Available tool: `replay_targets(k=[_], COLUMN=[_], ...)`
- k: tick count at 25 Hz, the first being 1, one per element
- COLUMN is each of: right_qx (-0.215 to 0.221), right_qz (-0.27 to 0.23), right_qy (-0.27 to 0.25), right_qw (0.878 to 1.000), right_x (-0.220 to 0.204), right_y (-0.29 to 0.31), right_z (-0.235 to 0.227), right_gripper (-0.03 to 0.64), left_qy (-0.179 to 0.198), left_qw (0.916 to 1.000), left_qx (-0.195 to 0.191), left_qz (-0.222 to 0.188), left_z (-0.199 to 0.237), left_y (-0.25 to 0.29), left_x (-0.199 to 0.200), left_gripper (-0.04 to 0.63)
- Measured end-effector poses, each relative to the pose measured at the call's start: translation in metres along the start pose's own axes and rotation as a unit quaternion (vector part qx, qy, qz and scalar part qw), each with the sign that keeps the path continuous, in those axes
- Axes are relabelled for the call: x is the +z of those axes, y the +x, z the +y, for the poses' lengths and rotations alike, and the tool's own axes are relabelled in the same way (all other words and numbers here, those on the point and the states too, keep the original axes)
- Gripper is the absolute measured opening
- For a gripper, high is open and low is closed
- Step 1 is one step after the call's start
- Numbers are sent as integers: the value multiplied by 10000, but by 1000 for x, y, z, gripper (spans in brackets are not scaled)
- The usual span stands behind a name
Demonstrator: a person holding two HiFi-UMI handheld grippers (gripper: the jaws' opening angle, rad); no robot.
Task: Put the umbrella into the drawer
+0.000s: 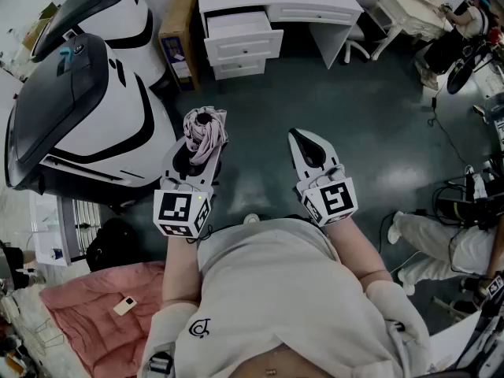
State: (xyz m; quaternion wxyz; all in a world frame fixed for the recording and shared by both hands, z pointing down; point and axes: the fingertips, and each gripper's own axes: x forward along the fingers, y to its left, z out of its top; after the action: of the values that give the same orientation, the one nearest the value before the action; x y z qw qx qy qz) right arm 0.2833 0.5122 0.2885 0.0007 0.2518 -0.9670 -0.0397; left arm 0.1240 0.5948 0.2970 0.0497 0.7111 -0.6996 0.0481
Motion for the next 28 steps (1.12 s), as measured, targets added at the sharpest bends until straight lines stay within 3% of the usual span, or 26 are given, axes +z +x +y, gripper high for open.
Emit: replay_targets(k=[10,19,28], right_qx=[52,55,100], right_qz=[-7,65,478], right_qy=[-102,163,434], right_qw=[9999,9998,9979], right_x=[6,1,-35], right_y=[11,28,70], right_z=[10,17,-26], right_gripper=[5,6,6], left_qy=[-54,-244,-302], left_qw=[10000,9997,9992], left_qx=[-19,49,178], left_qz=[-37,41,169], left_z=[13,33,52], left_y=[-2,-3,43], left_x=[-2,-12,-27], left_gripper=[219,219,219])
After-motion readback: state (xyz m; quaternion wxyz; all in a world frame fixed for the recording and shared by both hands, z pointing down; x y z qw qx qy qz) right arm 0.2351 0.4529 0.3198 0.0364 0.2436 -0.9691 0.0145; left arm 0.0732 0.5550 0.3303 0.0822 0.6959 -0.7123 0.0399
